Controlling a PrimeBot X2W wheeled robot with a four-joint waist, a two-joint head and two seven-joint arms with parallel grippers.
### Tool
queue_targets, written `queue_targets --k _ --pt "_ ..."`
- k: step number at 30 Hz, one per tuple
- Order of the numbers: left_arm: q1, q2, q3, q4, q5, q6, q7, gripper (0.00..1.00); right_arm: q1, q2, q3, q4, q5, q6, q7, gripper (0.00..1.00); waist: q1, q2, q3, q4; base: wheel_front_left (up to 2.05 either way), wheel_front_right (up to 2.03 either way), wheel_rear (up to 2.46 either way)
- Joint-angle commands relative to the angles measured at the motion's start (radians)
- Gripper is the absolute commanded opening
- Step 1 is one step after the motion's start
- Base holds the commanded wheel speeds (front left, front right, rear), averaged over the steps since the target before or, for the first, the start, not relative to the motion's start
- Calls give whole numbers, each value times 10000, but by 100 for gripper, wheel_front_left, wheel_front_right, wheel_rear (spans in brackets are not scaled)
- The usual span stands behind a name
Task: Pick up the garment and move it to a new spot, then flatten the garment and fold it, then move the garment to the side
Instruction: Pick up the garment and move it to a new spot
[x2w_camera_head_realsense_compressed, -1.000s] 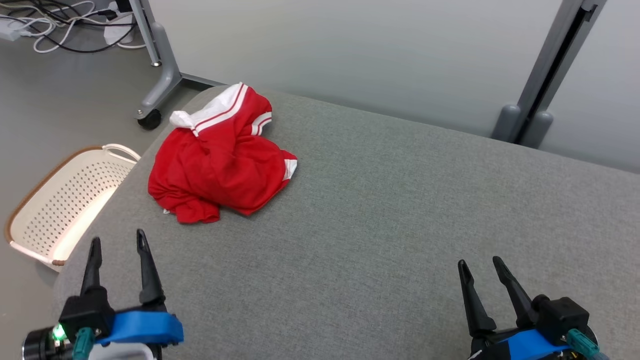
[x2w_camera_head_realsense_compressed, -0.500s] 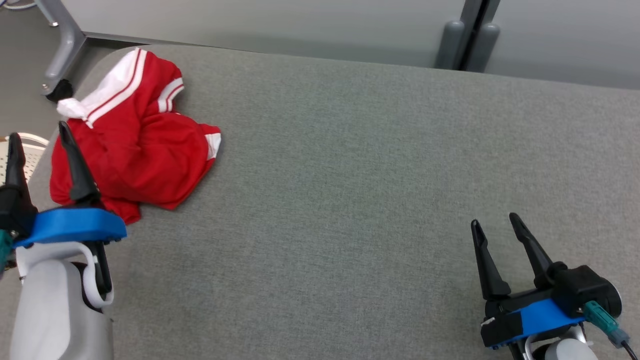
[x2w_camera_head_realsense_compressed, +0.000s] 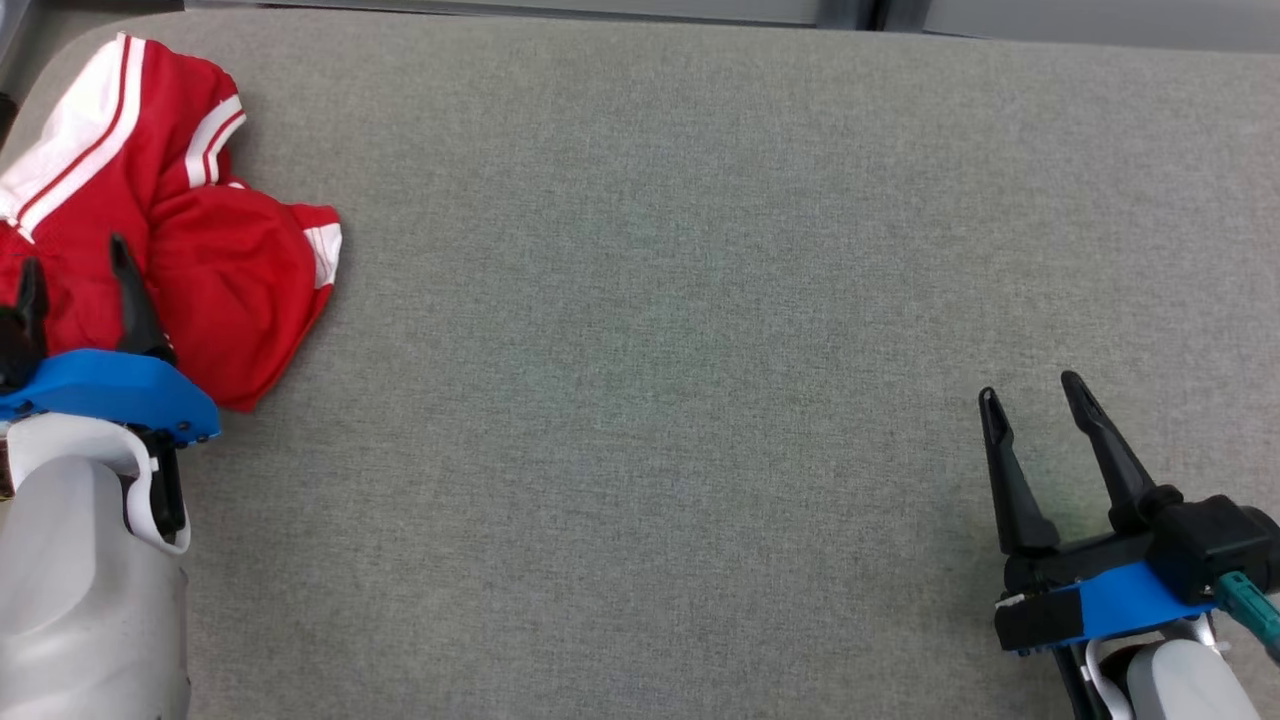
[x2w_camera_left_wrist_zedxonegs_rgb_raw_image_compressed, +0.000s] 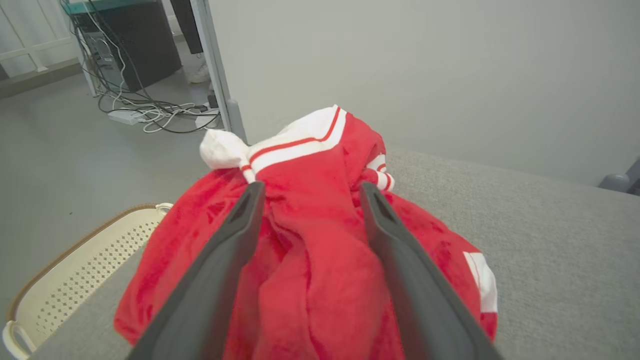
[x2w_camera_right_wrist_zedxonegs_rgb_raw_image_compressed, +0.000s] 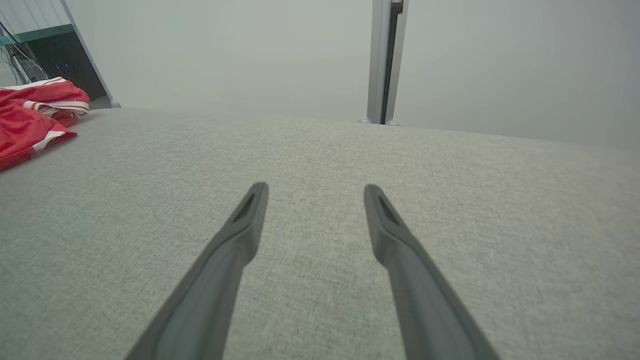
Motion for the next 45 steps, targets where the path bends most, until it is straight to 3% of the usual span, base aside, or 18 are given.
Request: queue_targets --k 1,11,12,13,14,26,35,45 --pt "-337 129 -67 457 -33 -74 39 100 -176 -101 -29 -103 7 4 -31 100 -2 -2 170 18 0 0 0" --pt "-1233 138 -340 2815 -307 -479 870 100 -398 -57 56 -122 22 4 -31 100 -2 -2 344 -98 0 0 0" --pt "-1292 163 -364 2945 -346 -509 878 43 -399 -35 69 -105 36 4 -31 100 -2 -2 305 -125 0 0 0" --pt "-1337 181 -415 3063 -359 -564 883 11 -401 -15 79 -84 57 4 -31 100 -2 -2 260 -156 0 0 0" --pt "-1378 207 -491 3148 -329 -586 830 0 -405 -2 81 -66 77 4 -31 100 -2 -2 216 -183 0 0 0" --pt "-1972 691 -1195 2169 139 -757 -148 0 -303 336 218 236 233 4 -31 100 -2 -2 -819 -598 0 0 0" --pt "-2258 896 -1659 -1129 507 -784 -184 0 -202 656 298 393 447 4 -31 100 -2 -2 -1474 -1413 0 0 0" --pt "-2871 596 -3041 -4327 666 -827 87 0 -99 764 371 546 773 4 -31 100 -2 -2 -1817 -2921 0 0 0"
